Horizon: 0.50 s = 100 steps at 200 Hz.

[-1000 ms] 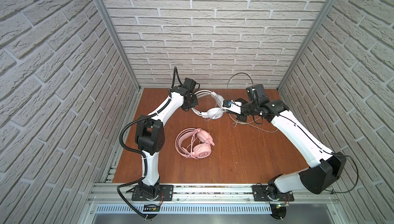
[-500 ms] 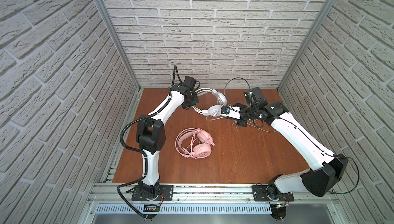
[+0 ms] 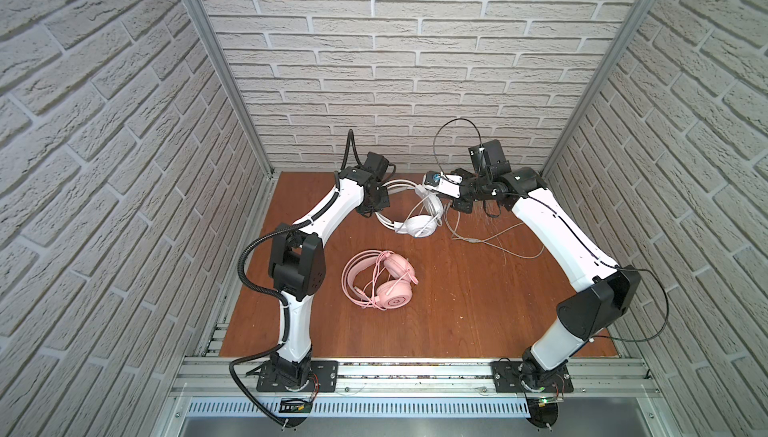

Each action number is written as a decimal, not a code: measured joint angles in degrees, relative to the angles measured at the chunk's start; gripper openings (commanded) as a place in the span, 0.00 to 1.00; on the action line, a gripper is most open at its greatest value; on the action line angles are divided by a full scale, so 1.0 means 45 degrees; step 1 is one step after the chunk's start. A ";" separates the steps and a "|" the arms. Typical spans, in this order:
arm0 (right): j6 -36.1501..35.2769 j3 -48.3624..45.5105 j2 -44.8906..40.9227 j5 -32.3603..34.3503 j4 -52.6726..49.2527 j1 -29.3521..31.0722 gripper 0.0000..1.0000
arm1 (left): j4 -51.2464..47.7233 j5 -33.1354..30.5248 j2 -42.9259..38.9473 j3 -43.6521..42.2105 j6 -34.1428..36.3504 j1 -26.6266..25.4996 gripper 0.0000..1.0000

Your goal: Wrap the headphones

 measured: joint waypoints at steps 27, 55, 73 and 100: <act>-0.0631 -0.0452 -0.0330 -0.0714 -0.0248 -0.0024 0.06 | 0.0015 -0.0015 0.0000 0.0000 -0.0005 0.0005 0.00; -0.1166 -0.1112 -0.0908 -0.1180 -0.0981 0.0049 0.06 | 0.0024 0.0102 0.0000 0.0005 -0.0029 0.0078 0.00; -0.1365 -0.1443 -0.1161 -0.1161 -0.1452 0.0087 0.06 | 0.0005 0.0214 0.0000 0.0073 -0.0044 0.0107 0.00; -0.1501 -0.2123 -0.1341 -0.0942 -0.1812 0.0209 0.06 | 0.0034 0.0393 0.0000 0.0340 -0.0058 0.0141 0.00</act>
